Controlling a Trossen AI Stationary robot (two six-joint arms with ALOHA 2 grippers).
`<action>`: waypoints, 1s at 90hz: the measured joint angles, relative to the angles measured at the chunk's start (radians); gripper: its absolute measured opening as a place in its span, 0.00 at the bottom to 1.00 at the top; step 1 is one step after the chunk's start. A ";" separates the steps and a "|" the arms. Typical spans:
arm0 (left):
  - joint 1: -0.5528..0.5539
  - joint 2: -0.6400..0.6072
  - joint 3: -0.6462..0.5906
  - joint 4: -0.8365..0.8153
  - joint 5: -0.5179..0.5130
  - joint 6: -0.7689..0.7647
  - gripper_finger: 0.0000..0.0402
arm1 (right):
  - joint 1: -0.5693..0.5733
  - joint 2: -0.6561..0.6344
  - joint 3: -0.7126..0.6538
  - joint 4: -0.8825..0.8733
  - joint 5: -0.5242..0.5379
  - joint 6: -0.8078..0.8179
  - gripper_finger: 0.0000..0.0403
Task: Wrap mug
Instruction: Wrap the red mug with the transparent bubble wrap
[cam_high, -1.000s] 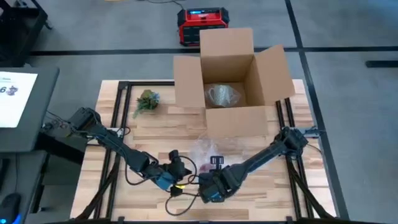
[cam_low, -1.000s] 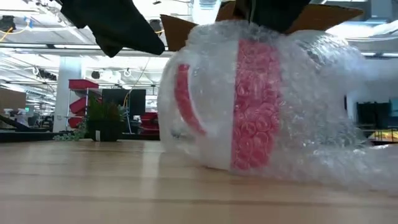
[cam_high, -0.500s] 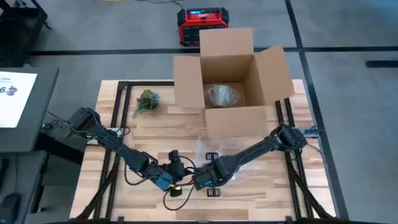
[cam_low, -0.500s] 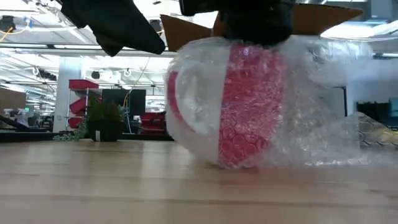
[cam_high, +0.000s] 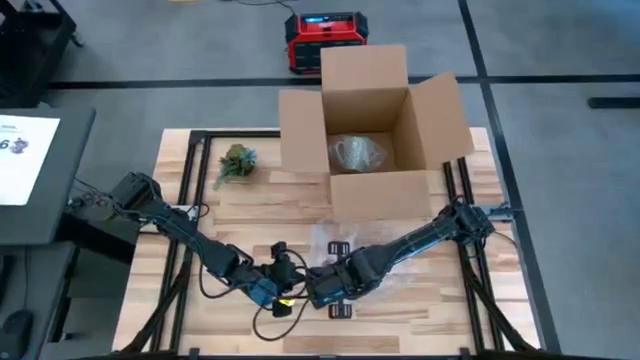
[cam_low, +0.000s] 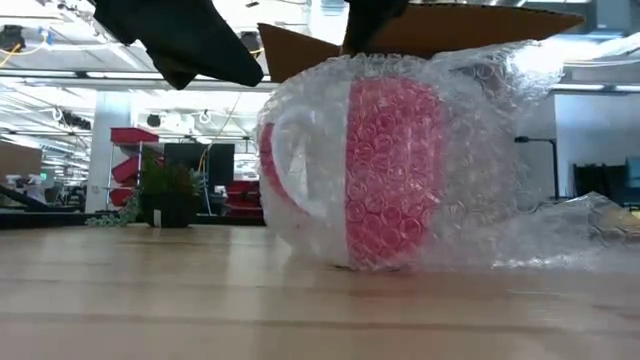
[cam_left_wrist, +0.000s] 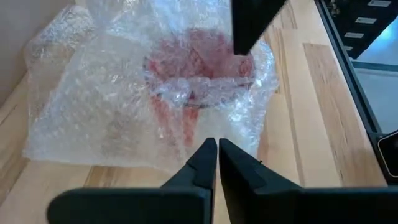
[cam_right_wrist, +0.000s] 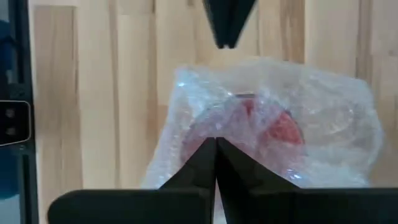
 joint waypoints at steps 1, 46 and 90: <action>0.000 0.000 0.000 0.000 0.000 0.000 0.00 | -0.001 0.000 -0.005 0.004 0.000 0.004 0.00; 0.000 0.000 0.000 -0.007 0.000 -0.004 0.00 | -0.090 -0.005 -0.292 0.242 -0.028 0.022 0.00; -0.009 0.000 0.000 -0.015 0.002 -0.006 0.00 | 0.126 -0.109 -0.010 -0.188 0.160 0.141 0.00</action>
